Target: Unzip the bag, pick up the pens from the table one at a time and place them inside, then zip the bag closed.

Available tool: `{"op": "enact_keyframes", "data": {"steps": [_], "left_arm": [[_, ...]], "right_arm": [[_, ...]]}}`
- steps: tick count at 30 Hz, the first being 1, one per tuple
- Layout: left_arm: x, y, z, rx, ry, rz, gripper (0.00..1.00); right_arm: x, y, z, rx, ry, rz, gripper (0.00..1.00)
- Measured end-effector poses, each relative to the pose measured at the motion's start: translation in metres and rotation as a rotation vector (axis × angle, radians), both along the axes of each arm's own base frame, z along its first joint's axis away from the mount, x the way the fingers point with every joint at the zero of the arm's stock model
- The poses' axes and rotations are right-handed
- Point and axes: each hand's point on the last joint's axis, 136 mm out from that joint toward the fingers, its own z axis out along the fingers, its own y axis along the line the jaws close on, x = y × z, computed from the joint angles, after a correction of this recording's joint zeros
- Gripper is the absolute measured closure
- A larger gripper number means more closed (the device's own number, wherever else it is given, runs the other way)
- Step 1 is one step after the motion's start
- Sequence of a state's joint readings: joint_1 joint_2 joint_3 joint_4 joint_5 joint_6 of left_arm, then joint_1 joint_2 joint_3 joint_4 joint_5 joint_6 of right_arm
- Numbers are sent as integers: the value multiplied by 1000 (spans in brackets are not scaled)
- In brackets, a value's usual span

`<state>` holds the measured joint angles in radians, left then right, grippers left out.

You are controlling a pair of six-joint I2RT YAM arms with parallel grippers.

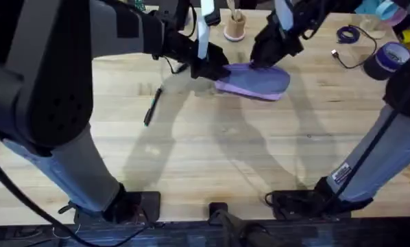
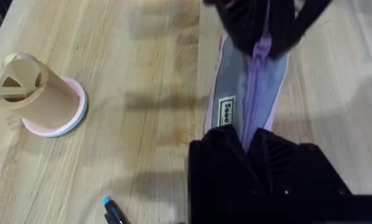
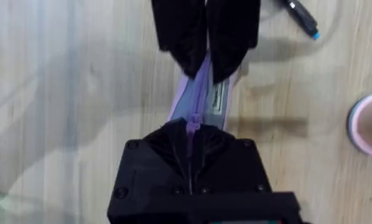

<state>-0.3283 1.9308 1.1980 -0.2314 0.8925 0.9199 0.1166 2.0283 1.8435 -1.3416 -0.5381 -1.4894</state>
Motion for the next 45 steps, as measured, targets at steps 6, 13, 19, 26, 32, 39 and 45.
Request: {"op": "enact_keyframes", "data": {"steps": [6,13,19,26,32,39,45], "left_arm": [[0,0,0,0,0,0,959],[0,0,0,0,0,0,959],[0,0,0,1,0,1,958],[0,-1,0,-1,-1,-3,959],[0,-1,0,-1,-3,-3,958],[1,-1,1,-4,-7,-2,67],[2,-1,1,-1,-10,2,8]], "right_arm": [[6,22,0,2,-23,-8,971],[8,35,-1,-8,-41,-5,971],[8,35,-1,-10,-33,-18,971],[11,31,4,38,-18,-50,57],[16,5,6,48,9,-123,5],[7,-29,28,19,30,-201,6],[-14,-34,51,-5,63,-206,6]]}}
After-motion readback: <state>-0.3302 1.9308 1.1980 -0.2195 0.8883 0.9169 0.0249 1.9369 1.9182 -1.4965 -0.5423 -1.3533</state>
